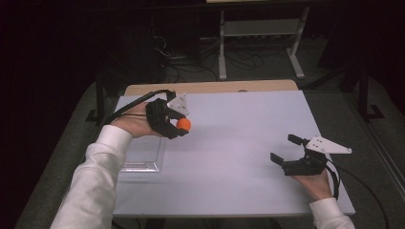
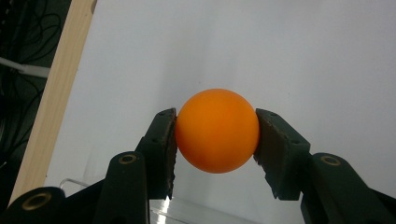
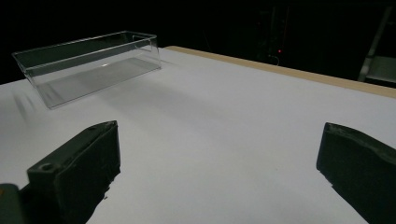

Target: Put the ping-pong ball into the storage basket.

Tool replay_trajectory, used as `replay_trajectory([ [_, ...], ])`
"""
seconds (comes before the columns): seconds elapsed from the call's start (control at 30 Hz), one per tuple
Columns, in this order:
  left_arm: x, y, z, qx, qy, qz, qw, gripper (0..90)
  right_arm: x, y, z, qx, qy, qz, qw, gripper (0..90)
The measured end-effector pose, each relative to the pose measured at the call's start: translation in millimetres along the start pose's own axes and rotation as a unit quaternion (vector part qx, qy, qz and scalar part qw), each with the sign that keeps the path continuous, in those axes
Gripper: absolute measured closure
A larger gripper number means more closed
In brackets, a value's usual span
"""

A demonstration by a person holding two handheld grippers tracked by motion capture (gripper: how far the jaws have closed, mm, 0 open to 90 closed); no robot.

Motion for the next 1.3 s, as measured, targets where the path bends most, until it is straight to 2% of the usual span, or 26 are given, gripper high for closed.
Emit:
replay_trajectory([
  [0.23, -3.0, 6.7, 11.0, -0.008, 0.006, -0.001, 0.9999, 51.0, 0.3, -0.4, 0.4, -0.002, 0.001, 0.000, 1.0000, 0.0],
  [0.33, -3.3, 9.5, 17.9, -0.020, 0.005, 0.002, 0.9998, 51.0, 0.6, -0.7, 0.7, -0.003, 0.001, 0.001, 1.0000, 0.0],
  [0.47, -4.8, 12.7, 27.2, -0.021, 0.015, -0.002, 0.9997, 51.0, 0.6, -0.8, 1.0, -0.003, 0.001, 0.001, 1.0000, 0.0],
  [0.83, -7.7, 16.8, 47.3, -0.031, 0.030, -0.007, 0.9991, 51.0, -0.3, -1.3, 1.3, -0.006, 0.002, 0.001, 1.0000, 0.0],
  [1.0, -6.0, 15.3, 54.2, -0.045, 0.029, -0.006, 0.9986, 51.0, -0.9, -2.0, 1.8, -0.007, 0.003, 0.001, 1.0000, 0.0],
  [1.3, -8.7, 16.3, 69.6, -0.054, 0.042, -0.001, 0.9977, 50.9, 0.3, -1.5, 2.0, -0.007, 0.003, 0.004, 1.0000, 0.0],
])
Point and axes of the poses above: each handheld gripper's, and its own axes: y roughly backward along the jaws, z roughly out of its underside, x roughly to its right, the point moved 6 cm from there along -y, roughly forward along the jaws, and after that the axes turned 7 degrees about -x, right-handed, at the moved point
